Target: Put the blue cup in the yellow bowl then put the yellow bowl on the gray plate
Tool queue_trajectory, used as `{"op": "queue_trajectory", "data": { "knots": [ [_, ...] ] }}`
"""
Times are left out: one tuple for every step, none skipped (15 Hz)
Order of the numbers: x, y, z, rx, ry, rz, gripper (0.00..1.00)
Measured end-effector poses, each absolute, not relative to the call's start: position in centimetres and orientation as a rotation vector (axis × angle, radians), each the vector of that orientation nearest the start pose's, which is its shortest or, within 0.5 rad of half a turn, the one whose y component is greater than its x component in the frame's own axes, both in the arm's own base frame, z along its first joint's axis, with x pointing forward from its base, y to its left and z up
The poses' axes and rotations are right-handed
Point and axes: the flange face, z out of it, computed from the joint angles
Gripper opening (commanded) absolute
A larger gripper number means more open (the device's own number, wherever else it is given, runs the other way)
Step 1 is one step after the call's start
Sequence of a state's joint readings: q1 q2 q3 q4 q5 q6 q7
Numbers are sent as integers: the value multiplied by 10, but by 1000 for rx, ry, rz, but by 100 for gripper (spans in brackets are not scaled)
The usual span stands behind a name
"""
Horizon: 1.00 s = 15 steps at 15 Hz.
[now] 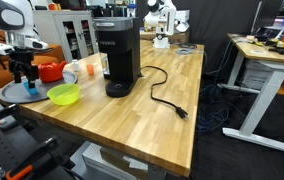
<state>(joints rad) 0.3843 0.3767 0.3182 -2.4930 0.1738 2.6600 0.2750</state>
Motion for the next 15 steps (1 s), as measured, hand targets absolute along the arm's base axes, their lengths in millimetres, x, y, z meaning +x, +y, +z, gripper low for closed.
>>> {"op": "queue_trajectory", "data": {
  "knots": [
    [335, 294, 134, -3022, -387, 396, 62],
    [337, 294, 135, -3021, -385, 390, 54],
    [339, 294, 136, -3021, -383, 384, 48],
    [341, 294, 136, -3021, -382, 380, 40],
    [342, 294, 136, -3020, -381, 379, 34],
    [343, 294, 135, -3021, -380, 380, 26],
    [343, 293, 134, -3021, -378, 383, 20],
    [344, 292, 134, -3022, -376, 385, 17],
    [345, 293, 134, -3021, -374, 383, 17],
    [345, 292, 134, -3022, -373, 382, 17],
    [346, 292, 134, -3022, -373, 381, 17],
    [346, 292, 134, -3022, -372, 381, 17],
    [346, 292, 134, -3022, -372, 381, 17],
    [346, 292, 134, -3022, -372, 380, 17],
    [346, 292, 135, -3022, -372, 379, 17]
  ]
}}
